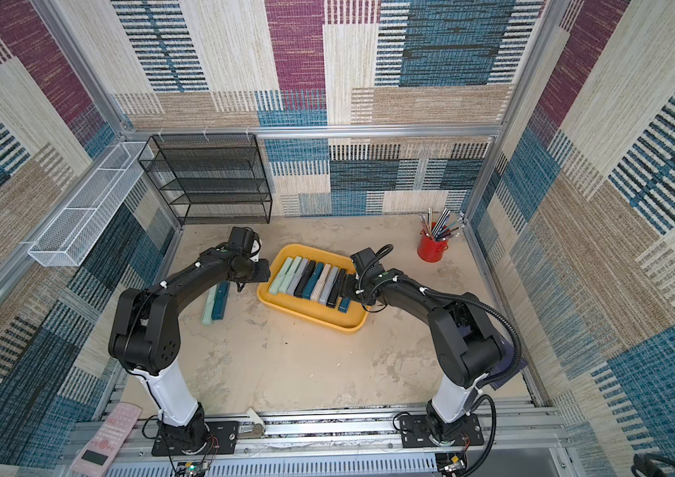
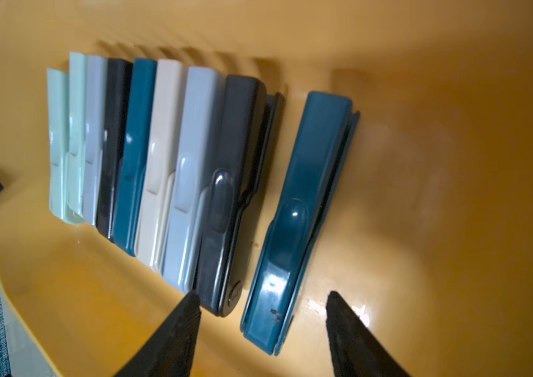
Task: Put the pruning pliers into the storage box
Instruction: Adjust the pruning pliers in the storage box.
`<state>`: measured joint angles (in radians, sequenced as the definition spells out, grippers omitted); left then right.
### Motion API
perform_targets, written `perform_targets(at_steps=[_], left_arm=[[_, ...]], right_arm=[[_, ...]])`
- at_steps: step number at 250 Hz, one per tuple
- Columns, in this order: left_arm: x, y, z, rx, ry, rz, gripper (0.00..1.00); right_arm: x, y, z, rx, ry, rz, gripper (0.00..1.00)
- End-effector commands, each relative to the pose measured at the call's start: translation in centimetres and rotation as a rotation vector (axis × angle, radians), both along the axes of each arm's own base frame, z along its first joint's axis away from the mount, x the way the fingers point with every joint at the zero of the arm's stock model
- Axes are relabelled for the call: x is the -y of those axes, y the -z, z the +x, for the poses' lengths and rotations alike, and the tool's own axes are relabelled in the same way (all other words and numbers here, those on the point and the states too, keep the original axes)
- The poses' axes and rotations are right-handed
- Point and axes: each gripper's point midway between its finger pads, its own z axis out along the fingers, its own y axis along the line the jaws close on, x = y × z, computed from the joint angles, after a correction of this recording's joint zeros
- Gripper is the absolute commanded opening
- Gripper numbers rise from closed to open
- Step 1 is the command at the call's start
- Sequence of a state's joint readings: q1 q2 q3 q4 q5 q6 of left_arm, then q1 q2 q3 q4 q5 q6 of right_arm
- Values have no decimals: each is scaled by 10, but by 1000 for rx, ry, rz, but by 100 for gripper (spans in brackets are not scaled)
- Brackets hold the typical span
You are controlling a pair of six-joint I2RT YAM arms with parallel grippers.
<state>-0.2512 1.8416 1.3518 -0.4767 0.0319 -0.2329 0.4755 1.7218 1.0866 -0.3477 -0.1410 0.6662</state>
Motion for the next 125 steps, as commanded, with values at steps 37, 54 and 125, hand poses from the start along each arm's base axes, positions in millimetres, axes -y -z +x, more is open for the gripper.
perform_targets(at_steps=[37, 54, 125], left_arm=[[9, 1, 5, 5, 40, -27, 41], [11, 3, 5, -1, 46, -34, 39], [14, 4, 5, -7, 59, -50, 36]], right_arm=[[-10, 9, 8, -18, 21, 49, 63], [-13, 10, 9, -22, 15, 59, 64], [-26, 11, 14, -26, -4, 124, 62]])
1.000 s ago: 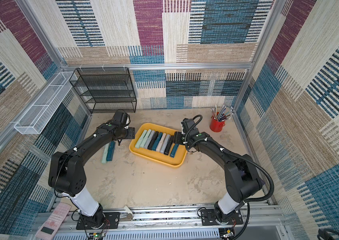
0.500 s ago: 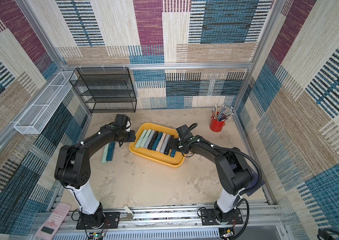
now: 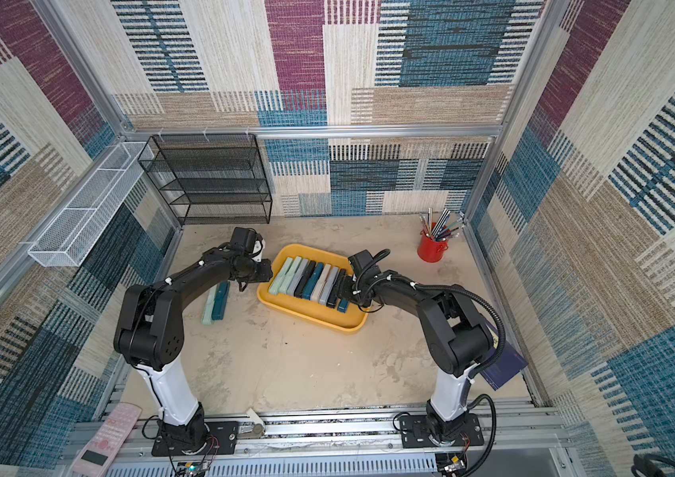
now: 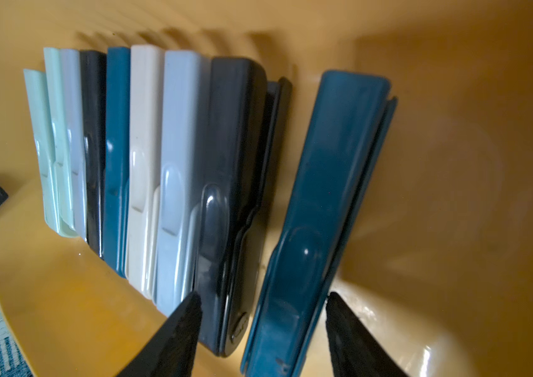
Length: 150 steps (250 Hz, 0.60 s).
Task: Put the pruning pliers into the storage box
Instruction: Adjust the pruning pliers in the storage box.
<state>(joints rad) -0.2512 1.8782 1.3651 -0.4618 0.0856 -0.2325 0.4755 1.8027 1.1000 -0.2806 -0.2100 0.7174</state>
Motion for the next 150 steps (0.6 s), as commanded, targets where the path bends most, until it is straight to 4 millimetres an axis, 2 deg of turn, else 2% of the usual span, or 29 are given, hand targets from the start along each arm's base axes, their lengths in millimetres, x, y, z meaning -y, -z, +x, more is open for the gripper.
perform_targets(at_steps=[1, 116, 150], left_arm=[[4, -5, 2, 12, 31, -7, 36], [6, -2, 0, 9, 34, -23, 33], [2, -4, 0, 12, 25, -6, 37]], right_arm=[[-10, -7, 8, 22, -6, 53, 62], [-15, -19, 15, 67, -7, 81, 61], [-9, -25, 16, 81, -1, 53, 61]])
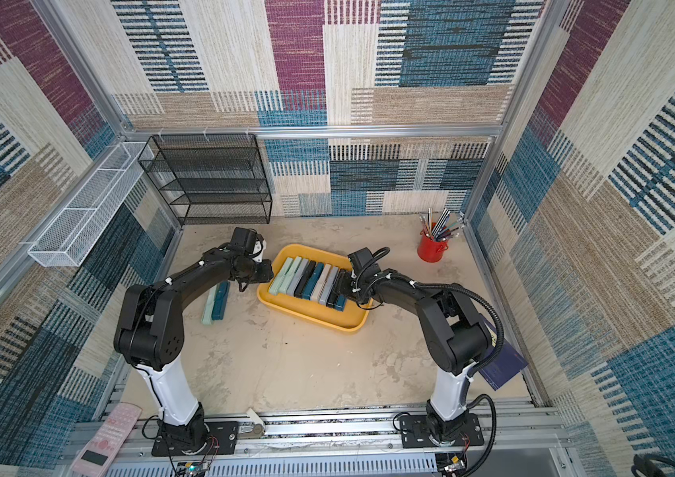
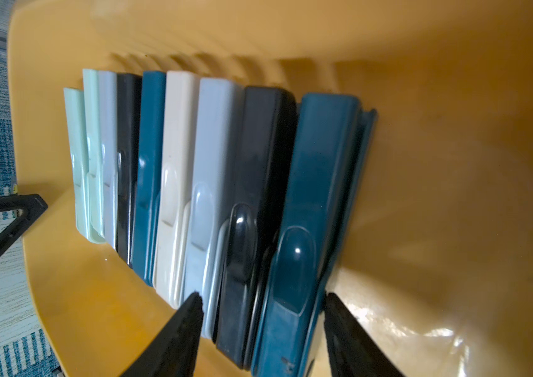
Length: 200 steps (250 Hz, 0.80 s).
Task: Put the pruning pliers into the storage box
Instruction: Adjust the pruning pliers in the storage box, then pick up the pruning pliers from the center of the board.
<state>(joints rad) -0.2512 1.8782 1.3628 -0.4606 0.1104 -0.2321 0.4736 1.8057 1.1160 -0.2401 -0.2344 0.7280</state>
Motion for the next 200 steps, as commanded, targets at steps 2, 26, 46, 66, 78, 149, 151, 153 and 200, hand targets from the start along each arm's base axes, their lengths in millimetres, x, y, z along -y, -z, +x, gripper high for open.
perform_targets(at_steps=[2, 26, 46, 66, 78, 149, 151, 153, 200], left_arm=[[-2, -4, 2, 19, 13, 16, 38], [-10, -14, 2, 42, -12, 43, 48], [-19, -24, 0, 60, -39, 55, 57], [-31, -33, -6, 73, -76, 58, 60], [-39, -37, -12, 77, -103, 61, 61], [-97, -36, -82, 43, -317, 97, 66], [-98, -35, -84, 40, -321, 99, 66], [-99, -34, -86, 39, -325, 99, 67], [-109, -15, -132, -57, -406, 89, 68]], right_arm=[[-1, -15, 6, 51, 2, 4, 61], [10, -26, 11, 94, 19, -60, 62], [22, -39, 17, 142, 34, -121, 62], [34, -51, 25, 186, 52, -162, 62], [40, -58, 29, 209, 60, -174, 62], [60, -83, 51, 316, 68, -156, 62], [60, -84, 51, 318, 67, -154, 62], [60, -83, 51, 317, 66, -154, 62], [60, -75, 52, 312, 40, -134, 62]])
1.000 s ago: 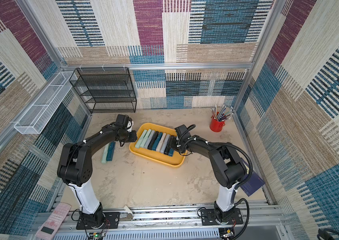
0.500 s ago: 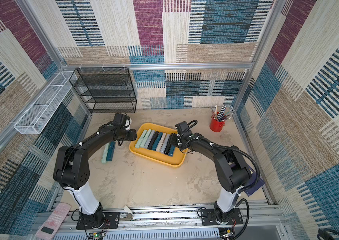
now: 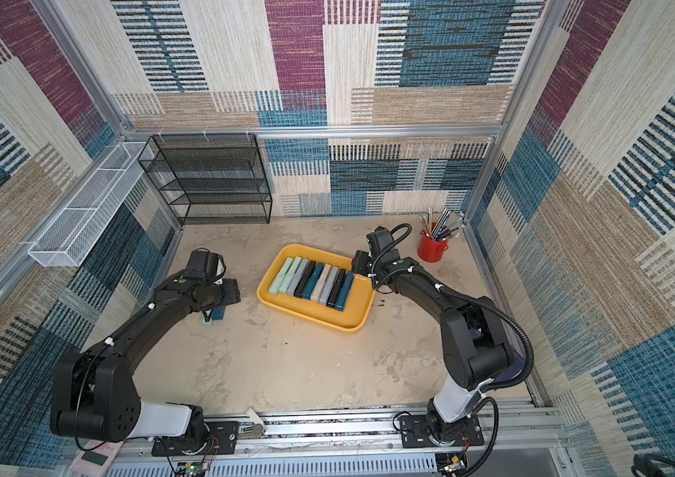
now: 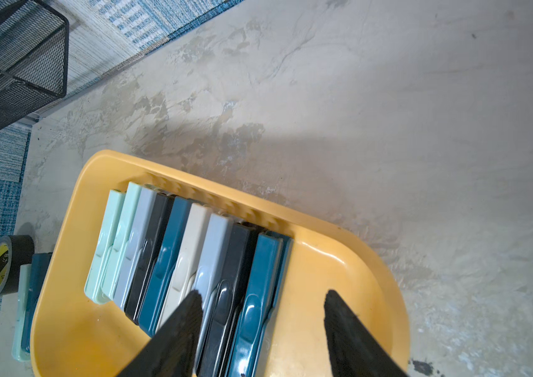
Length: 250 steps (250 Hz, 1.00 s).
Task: Put the pruning pliers into the storage box
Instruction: Pick up the pruning pliers from the center of the board.
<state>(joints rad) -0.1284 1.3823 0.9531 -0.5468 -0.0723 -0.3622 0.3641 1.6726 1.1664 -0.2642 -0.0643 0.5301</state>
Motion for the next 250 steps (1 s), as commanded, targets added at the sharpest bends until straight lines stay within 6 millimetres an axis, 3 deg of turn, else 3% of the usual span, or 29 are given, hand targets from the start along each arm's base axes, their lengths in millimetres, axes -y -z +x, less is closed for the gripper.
perform_targets(at_steps=[1, 48, 126, 250], left_arm=[[-7, 14, -26, -67, -84, -16, 68], [-12, 38, -42, -122, -123, -24, 68], [-14, 69, -33, -211, -127, -24, 68], [-38, 80, -17, -236, -172, 12, 69]], right_arm=[[-5, -3, 4, 33, -40, 18, 62], [2, -1, 3, 38, -31, 28, 62], [16, -2, -2, 40, 5, 26, 62], [25, 1, -1, 33, 30, 19, 62]])
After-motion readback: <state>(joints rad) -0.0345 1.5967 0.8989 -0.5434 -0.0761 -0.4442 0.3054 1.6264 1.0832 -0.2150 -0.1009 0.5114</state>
